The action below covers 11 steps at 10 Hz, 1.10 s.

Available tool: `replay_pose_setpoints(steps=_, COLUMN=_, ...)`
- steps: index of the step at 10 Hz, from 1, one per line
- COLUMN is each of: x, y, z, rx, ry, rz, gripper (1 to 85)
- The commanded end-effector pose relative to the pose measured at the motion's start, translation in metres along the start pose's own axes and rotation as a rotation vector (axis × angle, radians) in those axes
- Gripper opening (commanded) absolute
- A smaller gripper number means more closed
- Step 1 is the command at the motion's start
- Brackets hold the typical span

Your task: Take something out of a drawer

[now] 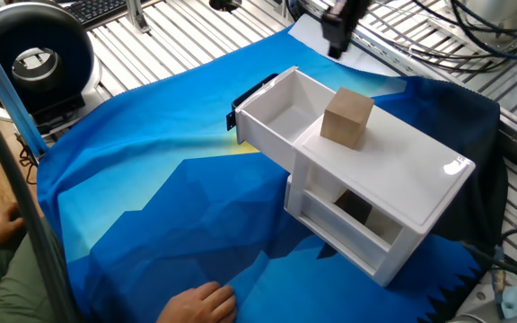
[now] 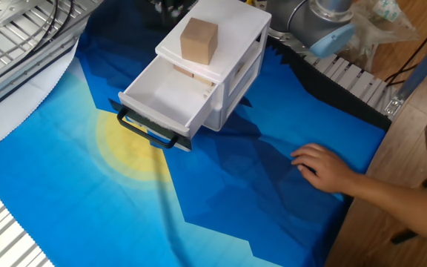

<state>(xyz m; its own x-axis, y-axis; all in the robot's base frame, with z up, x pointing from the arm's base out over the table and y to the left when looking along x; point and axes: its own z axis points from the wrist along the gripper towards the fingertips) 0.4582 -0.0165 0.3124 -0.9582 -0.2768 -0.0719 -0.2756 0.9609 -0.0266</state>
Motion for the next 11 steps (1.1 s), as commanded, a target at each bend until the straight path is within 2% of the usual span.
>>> replay_pose_setpoints(steps=1, x=-0.034, y=0.000, z=0.006, rx=0.019, ry=-0.059, rz=-0.010, gripper=1.0)
replay_pose_setpoints(steps=4, x=-0.051, y=-0.001, z=0.005, rx=0.022, ry=-0.122, rz=-0.020, gripper=1.0)
replay_pose_setpoints(steps=5, x=-0.050, y=-0.001, z=0.005, rx=0.024, ry=-0.118, rz=-0.015, gripper=1.0)
replay_pose_setpoints(steps=6, x=-0.036, y=-0.017, z=0.005, rx=0.084, ry=-0.066, rz=-0.047, gripper=8.3)
replay_pose_setpoints(steps=7, x=-0.012, y=-0.013, z=0.006, rx=0.066, ry=0.028, rz=-0.079, gripper=31.3)
replay_pose_setpoints(steps=8, x=-0.010, y=-0.015, z=0.006, rx=0.072, ry=0.037, rz=-0.113, gripper=39.7)
replay_pose_setpoints(steps=10, x=0.004, y=-0.004, z=-0.014, rx=0.052, ry=0.027, rz=-0.134, gripper=42.3)
replay_pose_setpoints(steps=11, x=0.006, y=-0.003, z=-0.015, rx=0.047, ry=0.027, rz=-0.135, gripper=25.0)
